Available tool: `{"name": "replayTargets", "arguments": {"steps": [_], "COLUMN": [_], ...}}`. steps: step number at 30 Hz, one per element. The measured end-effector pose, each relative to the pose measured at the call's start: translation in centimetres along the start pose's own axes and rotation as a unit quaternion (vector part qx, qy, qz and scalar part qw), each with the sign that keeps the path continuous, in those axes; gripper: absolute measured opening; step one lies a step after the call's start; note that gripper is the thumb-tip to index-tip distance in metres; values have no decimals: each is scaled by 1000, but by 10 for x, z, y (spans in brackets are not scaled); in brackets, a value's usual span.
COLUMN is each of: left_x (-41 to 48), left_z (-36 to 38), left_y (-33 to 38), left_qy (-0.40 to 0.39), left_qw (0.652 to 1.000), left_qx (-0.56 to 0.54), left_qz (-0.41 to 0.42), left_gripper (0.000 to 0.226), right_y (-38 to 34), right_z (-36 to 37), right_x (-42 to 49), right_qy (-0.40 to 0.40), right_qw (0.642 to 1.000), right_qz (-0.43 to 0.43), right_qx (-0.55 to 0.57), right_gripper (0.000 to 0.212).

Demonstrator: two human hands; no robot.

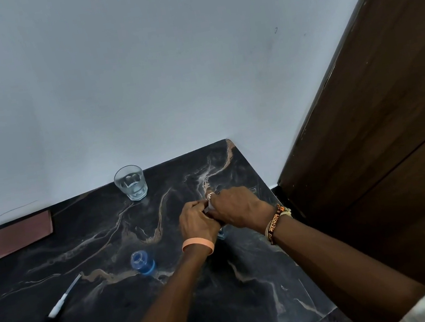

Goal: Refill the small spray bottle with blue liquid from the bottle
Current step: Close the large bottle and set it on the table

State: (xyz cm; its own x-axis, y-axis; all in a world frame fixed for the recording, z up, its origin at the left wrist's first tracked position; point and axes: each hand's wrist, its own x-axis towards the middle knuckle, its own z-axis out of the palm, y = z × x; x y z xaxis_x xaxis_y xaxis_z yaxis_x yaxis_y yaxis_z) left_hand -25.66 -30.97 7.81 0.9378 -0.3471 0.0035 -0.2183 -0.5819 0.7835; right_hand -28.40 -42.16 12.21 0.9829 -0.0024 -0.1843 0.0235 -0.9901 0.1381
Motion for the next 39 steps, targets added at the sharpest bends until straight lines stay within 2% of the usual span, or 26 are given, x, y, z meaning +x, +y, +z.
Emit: {"name": "replayTargets", "arguments": {"steps": [2,6,11,15,20,23,25,28,31,35,37,39], "left_x": [0,0,1,1,0,1,1,0,1,1,1,2], "left_z": [0,-2,-1,0,-1,0,0,-1,-1,-1,-1,-2], "left_y": [2,-1,0,-2,-1,-1,-1,-1,1,0,1,1], "left_qy": [-9,-7,-10,-3,-8,-9,-7,-3,-10,-9,-11,-14], "left_qw": [1000,1000,1000,1000,1000,1000,1000,1000,1000,1000,1000,1000], "left_qx": [4,4,14,11,12,10,14,16,12,12,11,9], "left_qz": [-3,1,0,6,-4,-1,-2,-1,1,-1,-4,-10], "left_gripper": [42,43,43,38,44,42,38,37,38,35,40,44], "right_y": [3,-2,-3,-7,-2,-2,-1,3,1,-1,3,1], "right_z": [-2,-4,-9,-7,-4,-2,0,3,5,4,3,2], "right_x": [-1,1,-1,2,-1,0,2,1,1,2,2,2], "right_qy": [5,-28,-13,-22,-3,-24,-27,-13,-4,-13,-18,-5], "right_qw": [1000,999,997,999,999,996,992,994,995,987,990,998], "right_qz": [-3,31,-17,43,-8,47,44,22,47,53,40,27], "right_qx": [-28,29,-81,16,-31,67,111,102,91,150,132,58], "right_gripper": [28,34,28,32,23,32,36,38,41,39,34,28]}}
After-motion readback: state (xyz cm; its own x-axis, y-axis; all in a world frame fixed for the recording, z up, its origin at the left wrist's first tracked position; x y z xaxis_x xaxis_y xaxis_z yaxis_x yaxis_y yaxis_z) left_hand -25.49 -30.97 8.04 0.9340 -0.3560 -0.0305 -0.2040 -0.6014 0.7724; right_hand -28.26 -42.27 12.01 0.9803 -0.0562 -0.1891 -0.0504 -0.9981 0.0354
